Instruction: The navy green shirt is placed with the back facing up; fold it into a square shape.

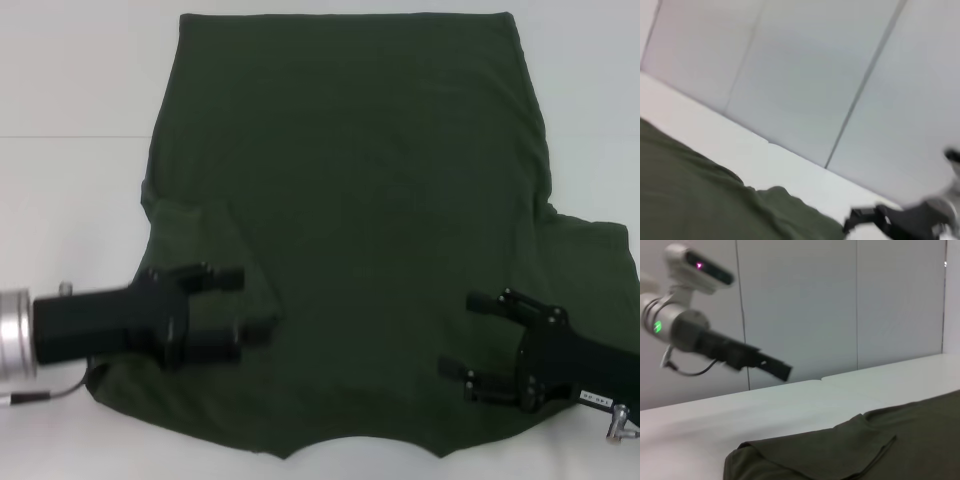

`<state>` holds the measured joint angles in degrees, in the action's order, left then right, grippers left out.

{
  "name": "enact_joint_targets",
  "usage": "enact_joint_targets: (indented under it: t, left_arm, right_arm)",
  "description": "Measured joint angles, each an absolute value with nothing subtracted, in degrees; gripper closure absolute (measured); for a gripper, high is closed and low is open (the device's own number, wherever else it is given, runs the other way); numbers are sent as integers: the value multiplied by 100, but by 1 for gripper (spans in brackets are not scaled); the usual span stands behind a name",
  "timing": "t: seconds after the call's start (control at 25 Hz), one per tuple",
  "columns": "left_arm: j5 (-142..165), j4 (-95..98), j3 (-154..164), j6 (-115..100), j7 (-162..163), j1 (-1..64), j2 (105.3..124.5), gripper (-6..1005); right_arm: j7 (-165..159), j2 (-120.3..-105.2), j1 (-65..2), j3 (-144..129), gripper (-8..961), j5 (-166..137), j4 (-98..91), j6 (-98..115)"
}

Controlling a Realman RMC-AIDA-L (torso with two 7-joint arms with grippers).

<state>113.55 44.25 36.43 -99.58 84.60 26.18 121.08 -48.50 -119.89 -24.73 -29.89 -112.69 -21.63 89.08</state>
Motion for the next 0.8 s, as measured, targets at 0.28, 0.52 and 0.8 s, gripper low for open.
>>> enact_joint_targets:
  t: [0.28,0.52,0.8]
  left_arm:
    - [11779,4415,3724,-9848,7554,2318,12071,116]
    - [12383,4412,3733,-9535,7365,2348,12102,116]
    - [12350,4458,3714,-9621,7264,2373,12111,116]
  right_arm:
    - [-6662,-11981,-2487,-3052,14,-11396,-2980,9131]
    - [-10053,-11967,-2594,-3518,16,-11860,-4661,9224]
    - [-13374,-11906,-2943,-3629,18,-13008,-6331,9806]
